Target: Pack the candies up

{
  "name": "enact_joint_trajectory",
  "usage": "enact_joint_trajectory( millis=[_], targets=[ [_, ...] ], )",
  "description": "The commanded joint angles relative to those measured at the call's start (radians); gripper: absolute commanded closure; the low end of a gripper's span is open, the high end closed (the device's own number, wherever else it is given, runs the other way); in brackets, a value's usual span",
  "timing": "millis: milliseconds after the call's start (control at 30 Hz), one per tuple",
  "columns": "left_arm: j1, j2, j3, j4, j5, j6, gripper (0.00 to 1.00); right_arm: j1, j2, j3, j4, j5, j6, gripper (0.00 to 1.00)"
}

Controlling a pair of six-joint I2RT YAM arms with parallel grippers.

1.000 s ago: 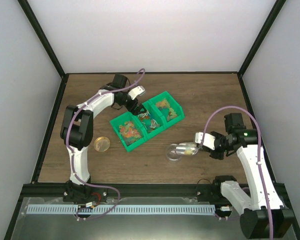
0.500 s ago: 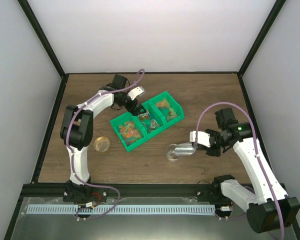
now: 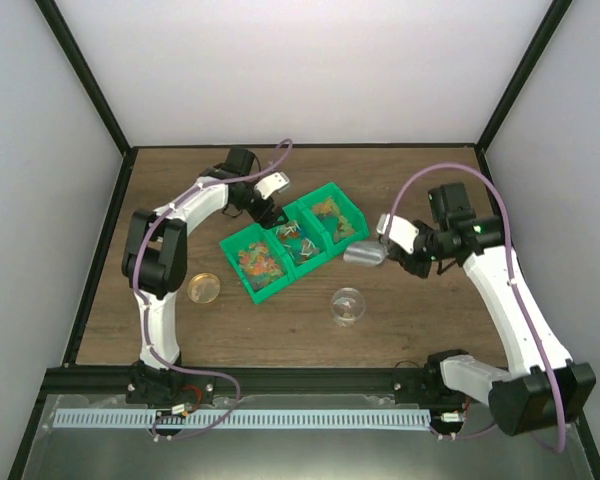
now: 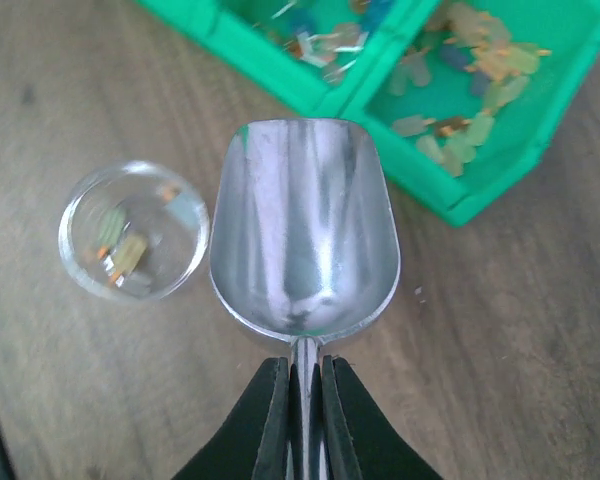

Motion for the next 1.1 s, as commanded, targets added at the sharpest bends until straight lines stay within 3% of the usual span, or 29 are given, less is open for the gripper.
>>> enact_joint_trajectory(
  millis=[0,200,367,600,1067],
  targets=[
    [0.004,0.057,0.068,-0.039,-0.031,0.023,0.17,0.009,0.125,0.107,0.188,0.013,0.305,0.99],
    [0.005,0.105,0.123,-0.032,0.002,-0.066,0.38,0.01,0.316,0.235,0.262,0.109,0.485,0.99],
    [0.005,0.123,0.12,-0.001,-0.003,-0.134,0.52,0.04,0.467,0.375,0.197,0.196,0.558,0.99],
    [0.001,0.096,0.071,0.025,0.009,-0.222,0.7,0.124,0.532,0.433,0.134,0.244,0.591,0.99],
    [0.0,0.027,-0.066,0.09,0.023,-0.286,0.83,0.165,0.64,0.381,0.208,0.273,0.692,0.99]
  ],
)
